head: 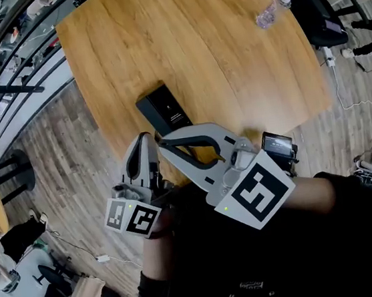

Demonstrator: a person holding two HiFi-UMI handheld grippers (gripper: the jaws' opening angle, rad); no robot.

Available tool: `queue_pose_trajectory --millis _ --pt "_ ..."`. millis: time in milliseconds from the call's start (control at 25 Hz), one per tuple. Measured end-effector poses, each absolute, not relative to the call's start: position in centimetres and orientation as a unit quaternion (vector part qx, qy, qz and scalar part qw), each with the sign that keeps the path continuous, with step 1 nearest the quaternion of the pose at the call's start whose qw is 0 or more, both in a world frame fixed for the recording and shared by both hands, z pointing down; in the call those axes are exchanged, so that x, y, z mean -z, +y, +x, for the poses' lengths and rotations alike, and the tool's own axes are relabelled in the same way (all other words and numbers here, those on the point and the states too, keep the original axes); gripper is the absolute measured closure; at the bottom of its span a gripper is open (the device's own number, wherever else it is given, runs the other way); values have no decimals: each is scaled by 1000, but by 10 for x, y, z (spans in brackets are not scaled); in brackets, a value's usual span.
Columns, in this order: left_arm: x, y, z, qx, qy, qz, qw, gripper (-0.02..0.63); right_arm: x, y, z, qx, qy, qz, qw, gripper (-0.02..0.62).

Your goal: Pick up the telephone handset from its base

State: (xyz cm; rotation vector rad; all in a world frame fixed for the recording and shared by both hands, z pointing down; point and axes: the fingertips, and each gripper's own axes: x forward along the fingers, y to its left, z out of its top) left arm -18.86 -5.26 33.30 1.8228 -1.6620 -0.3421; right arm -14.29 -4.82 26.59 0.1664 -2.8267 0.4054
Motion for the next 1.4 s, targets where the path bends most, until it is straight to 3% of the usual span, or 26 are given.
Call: queue_pose_trajectory --millis 200,400,440,480,600,960,1400 --pt "-362 -52 -210 156 -620 698 322 607 -270 -43 -139 -140 -976 54 157 577" --pt "-408 -46 -225 161 -597 695 367 607 -266 -34 -135 -132 -978 45 155 577" --pt "-416 -46 -225 158 -589 698 377 599 -266 -34 -134 -134 -978 46 152 577" --pt "-424 -46 -225 153 -581 701 384 549 -266 -34 -133 -137 -978 48 149 577" --pt "-444 -42 -224 132 -563 710 401 530 -266 -32 -131 -146 -977 51 147 577" --pt "-489 -38 -214 132 -501 725 455 389 -269 -41 -126 -141 -976 69 154 577" --pt "-542 -28 -217 106 -453 728 503 379 -276 -39 -127 -145 -973 67 169 577"
